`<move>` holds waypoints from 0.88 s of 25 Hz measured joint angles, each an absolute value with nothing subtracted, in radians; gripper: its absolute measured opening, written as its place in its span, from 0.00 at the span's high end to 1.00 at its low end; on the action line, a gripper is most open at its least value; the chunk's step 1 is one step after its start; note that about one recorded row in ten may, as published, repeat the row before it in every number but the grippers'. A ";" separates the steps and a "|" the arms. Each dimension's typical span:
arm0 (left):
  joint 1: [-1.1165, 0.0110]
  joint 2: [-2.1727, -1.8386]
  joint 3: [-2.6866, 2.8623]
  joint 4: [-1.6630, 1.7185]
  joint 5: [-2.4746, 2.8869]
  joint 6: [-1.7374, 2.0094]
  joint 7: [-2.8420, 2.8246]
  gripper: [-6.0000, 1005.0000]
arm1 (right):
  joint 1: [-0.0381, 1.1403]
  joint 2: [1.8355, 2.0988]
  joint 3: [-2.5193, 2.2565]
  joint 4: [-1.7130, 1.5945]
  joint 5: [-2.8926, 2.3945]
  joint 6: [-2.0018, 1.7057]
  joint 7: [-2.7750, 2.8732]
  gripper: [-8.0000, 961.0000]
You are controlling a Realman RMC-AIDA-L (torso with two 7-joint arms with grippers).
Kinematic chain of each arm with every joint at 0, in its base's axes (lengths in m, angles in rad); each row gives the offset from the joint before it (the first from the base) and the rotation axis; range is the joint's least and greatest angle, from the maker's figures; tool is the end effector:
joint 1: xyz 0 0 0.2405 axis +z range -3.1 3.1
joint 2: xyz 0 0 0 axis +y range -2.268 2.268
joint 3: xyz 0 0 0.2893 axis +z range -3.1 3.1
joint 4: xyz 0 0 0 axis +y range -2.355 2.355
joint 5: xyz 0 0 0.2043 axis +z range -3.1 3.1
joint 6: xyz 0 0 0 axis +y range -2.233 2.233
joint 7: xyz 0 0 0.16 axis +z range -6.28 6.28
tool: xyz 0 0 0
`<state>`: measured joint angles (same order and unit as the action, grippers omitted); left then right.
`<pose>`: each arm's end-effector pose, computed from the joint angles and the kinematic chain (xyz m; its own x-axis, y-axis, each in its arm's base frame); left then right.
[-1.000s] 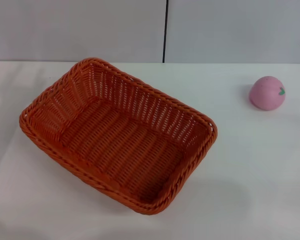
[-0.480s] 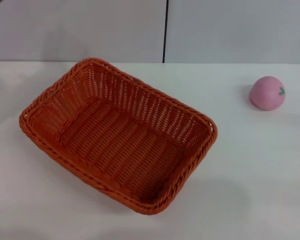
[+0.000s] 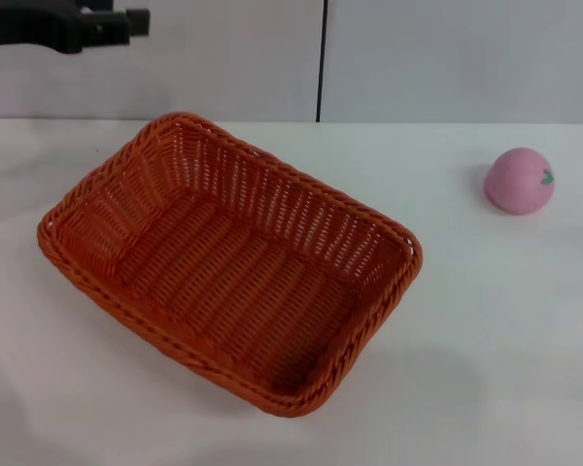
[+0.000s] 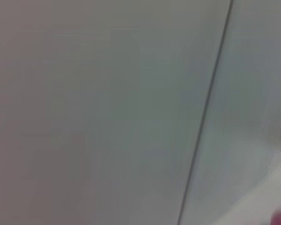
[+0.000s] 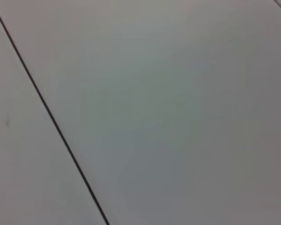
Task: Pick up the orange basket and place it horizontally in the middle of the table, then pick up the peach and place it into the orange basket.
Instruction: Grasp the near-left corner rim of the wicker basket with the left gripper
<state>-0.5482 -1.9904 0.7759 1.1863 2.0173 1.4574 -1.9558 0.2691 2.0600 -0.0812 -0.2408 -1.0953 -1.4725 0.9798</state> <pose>-0.2308 0.4089 0.0886 0.8087 0.3556 0.4685 0.5524 -0.7327 -0.3974 0.4235 0.2735 0.1106 0.2512 0.3608 -0.8982 -0.9648 0.0185 -0.2624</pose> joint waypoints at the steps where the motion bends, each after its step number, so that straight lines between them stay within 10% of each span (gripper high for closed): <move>1: -0.572 -2.004 0.781 1.207 2.098 1.469 -1.973 0.37 | 0.269 2.060 -0.081 -0.241 -1.095 -1.466 0.980 0.16; 22: -0.712 -2.058 0.895 1.211 2.522 1.455 -2.092 0.37 | 0.263 2.067 -0.075 -0.236 -1.083 -1.386 1.005 0.17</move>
<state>-0.7120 -2.0575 0.8954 1.2107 2.5224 1.4545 -2.0917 0.2635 2.0665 -0.0750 -0.2362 -1.0830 -1.3865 1.0054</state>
